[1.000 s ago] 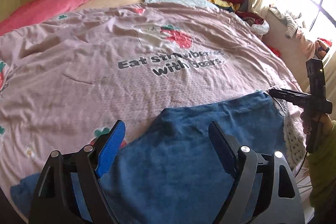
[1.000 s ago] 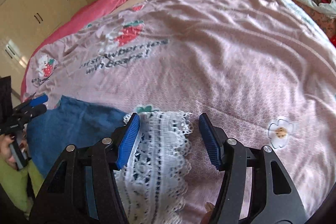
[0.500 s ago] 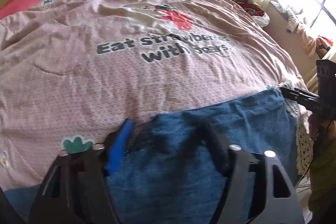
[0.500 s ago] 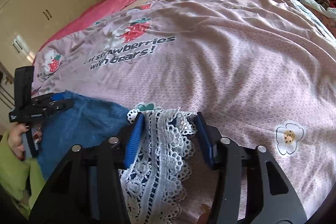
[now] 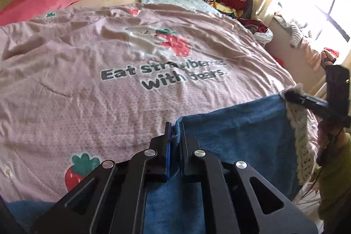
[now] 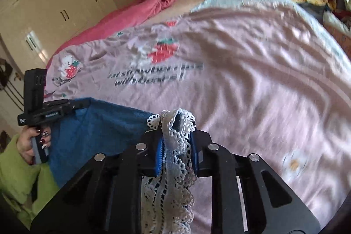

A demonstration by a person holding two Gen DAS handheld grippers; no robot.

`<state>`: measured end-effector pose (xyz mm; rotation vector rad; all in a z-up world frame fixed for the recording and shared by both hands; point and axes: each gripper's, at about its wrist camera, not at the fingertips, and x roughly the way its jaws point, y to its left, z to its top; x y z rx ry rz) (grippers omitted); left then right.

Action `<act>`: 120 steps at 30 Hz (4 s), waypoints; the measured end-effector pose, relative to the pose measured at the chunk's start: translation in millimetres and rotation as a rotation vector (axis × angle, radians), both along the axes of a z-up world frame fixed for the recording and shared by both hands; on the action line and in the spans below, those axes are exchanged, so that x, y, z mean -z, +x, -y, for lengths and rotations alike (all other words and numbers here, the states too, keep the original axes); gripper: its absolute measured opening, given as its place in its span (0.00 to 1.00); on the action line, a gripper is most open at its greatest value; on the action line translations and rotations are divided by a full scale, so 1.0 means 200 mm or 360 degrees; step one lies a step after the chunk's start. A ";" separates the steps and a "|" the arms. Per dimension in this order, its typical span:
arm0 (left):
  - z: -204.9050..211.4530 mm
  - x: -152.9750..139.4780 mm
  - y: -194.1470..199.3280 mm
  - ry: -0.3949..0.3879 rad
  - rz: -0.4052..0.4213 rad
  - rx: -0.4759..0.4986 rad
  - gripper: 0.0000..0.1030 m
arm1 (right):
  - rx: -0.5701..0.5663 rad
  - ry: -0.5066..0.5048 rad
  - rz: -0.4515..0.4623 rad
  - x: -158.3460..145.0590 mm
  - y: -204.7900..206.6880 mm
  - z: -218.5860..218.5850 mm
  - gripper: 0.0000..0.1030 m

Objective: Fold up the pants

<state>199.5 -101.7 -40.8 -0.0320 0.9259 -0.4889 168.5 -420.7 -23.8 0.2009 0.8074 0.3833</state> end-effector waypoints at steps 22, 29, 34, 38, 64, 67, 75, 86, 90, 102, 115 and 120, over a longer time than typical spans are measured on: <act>-0.04 -0.05 -0.18 0.0114 0.0148 -0.0031 0.65 | 0.0197 -0.0070 -0.0025 0.00 -0.19 -0.01 0.63; -0.07 -0.13 -0.31 0.0111 0.0198 -0.0040 0.77 | 0.0224 -0.0063 0.0010 -0.05 -0.35 -0.02 0.70; -0.11 -0.18 -0.41 0.0120 0.0227 -0.0066 0.90 | 0.0236 -0.0048 0.0020 -0.06 -0.46 -0.02 0.75; -0.16 -0.19 -0.48 0.0125 0.0223 -0.0082 0.90 | 0.0223 -0.0059 -0.0015 -0.03 -0.53 -0.03 0.76; -0.46 0.12 -0.63 0.0381 -0.0021 -0.0253 0.92 | 0.0142 0.0009 -0.0208 0.24 -0.67 -0.08 0.31; -0.46 0.12 -0.63 0.0381 -0.0019 -0.0253 0.92 | 0.0108 0.0009 -0.0201 0.21 -0.69 -0.08 0.12; -0.46 0.12 -0.63 0.0378 -0.0023 -0.0253 0.92 | 0.0158 -0.0137 -0.0241 0.22 -0.72 -0.08 0.13; -0.46 0.12 -0.64 0.0340 -0.0001 -0.0263 0.93 | 0.0217 -0.0204 -0.0214 0.19 -0.75 -0.08 0.39; -0.47 0.08 -0.66 0.0308 0.0010 -0.0282 0.95 | 0.0258 -0.0225 -0.0136 0.11 -0.78 -0.06 0.52; -0.39 -0.10 -0.61 0.0285 0.0133 -0.0251 0.96 | 0.0322 -0.0199 0.0028 -0.02 -0.84 -0.06 0.76; 0.02 -0.24 -0.45 0.0252 0.0207 0.0035 0.96 | 0.0329 -0.0066 -0.0002 0.05 -0.84 -0.11 0.81; 0.22 -0.19 -0.37 0.0258 0.0170 0.0168 0.96 | 0.0356 -0.0051 -0.0025 0.09 -0.82 -0.11 0.81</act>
